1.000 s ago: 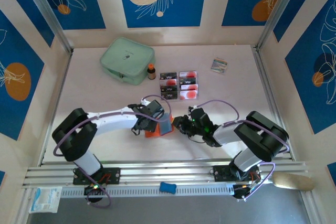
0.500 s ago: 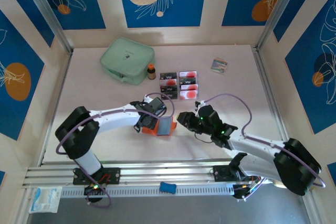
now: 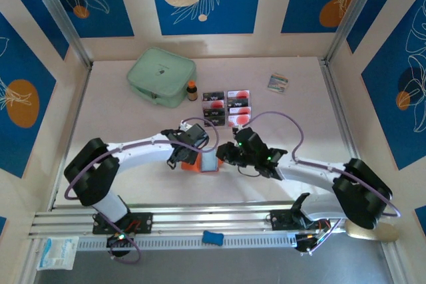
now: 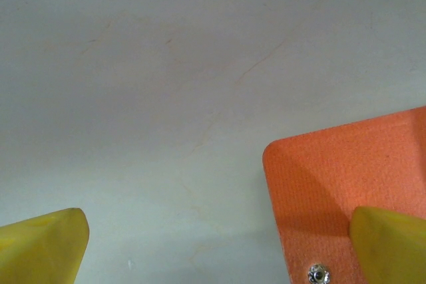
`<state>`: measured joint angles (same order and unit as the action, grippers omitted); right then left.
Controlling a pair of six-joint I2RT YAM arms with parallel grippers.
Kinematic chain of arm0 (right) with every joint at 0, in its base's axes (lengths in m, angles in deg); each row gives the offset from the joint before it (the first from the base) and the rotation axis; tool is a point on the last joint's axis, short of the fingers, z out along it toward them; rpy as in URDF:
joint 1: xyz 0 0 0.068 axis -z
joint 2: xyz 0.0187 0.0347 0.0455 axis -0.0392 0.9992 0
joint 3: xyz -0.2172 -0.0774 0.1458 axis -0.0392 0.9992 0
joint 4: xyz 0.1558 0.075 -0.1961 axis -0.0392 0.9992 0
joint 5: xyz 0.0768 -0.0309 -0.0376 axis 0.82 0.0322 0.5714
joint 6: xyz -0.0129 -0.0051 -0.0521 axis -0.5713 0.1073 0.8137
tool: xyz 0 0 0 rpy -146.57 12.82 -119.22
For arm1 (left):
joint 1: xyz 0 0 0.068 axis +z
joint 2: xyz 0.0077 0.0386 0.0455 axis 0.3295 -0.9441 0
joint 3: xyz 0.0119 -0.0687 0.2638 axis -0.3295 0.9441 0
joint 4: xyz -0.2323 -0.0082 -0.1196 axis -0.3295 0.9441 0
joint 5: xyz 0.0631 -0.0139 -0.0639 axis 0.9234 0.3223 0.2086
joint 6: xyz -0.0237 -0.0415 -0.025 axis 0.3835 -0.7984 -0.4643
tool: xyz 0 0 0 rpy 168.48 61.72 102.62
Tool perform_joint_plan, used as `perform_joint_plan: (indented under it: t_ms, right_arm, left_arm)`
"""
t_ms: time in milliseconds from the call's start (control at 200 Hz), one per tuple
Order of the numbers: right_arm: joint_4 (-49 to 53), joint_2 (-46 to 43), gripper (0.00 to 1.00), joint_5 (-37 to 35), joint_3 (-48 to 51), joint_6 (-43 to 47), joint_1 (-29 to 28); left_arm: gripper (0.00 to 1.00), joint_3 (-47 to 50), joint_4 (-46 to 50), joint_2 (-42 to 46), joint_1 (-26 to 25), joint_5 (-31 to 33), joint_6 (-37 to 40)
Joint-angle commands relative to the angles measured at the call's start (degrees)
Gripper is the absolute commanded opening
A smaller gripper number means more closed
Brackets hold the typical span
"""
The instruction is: Put the credit cards into the card holder
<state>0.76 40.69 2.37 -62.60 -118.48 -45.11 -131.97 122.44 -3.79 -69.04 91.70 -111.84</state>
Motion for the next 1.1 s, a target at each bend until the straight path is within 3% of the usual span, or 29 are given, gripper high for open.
perform_joint_plan:
  t_ms: [0,460,730,870,1095]
  right_arm:
    - [0.80,3.65,0.10,2.00,-2.98,1.92,-0.64]
    - [-0.77,11.22,0.03,-0.21,1.15,4.95,5.72]
    - [-2.87,11.48,0.00,0.36,3.45,2.86,4.91]
    - [-3.05,11.31,0.00,0.42,3.79,2.11,4.12]
    - [-2.81,10.23,0.00,-0.10,4.08,1.45,3.24]
  left_arm:
    - [1.00,1.36,0.82,1.79,-0.46,-0.57,-1.48]
    - [1.00,3.15,-0.55,0.14,-0.42,1.15,-1.93]
    - [1.00,3.00,-1.56,-4.57,0.53,2.31,-0.75]
    - [1.00,1.32,-0.56,-4.82,1.08,0.31,-0.73]
    - [1.00,-2.74,1.45,2.83,1.03,-6.25,-2.51]
